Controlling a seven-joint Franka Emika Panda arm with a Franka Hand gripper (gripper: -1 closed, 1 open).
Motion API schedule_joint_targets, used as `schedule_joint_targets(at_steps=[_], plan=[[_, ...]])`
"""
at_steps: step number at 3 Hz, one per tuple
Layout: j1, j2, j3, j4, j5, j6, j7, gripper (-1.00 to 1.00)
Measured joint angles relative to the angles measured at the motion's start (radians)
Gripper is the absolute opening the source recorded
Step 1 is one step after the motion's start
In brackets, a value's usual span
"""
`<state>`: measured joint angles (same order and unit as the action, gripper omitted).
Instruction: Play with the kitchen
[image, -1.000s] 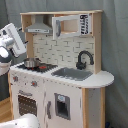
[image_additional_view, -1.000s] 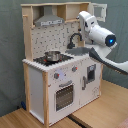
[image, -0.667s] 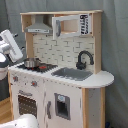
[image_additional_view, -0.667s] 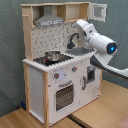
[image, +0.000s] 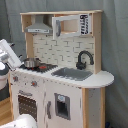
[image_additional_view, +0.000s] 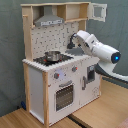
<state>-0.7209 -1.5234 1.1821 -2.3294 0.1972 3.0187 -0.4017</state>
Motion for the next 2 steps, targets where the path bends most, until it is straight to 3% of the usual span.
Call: schedule_joint_targets(at_steps=[2], plan=[[0.103, 0.001, 0.068, -0.125, -0.053, 0.106, -0.037, 1.0]])
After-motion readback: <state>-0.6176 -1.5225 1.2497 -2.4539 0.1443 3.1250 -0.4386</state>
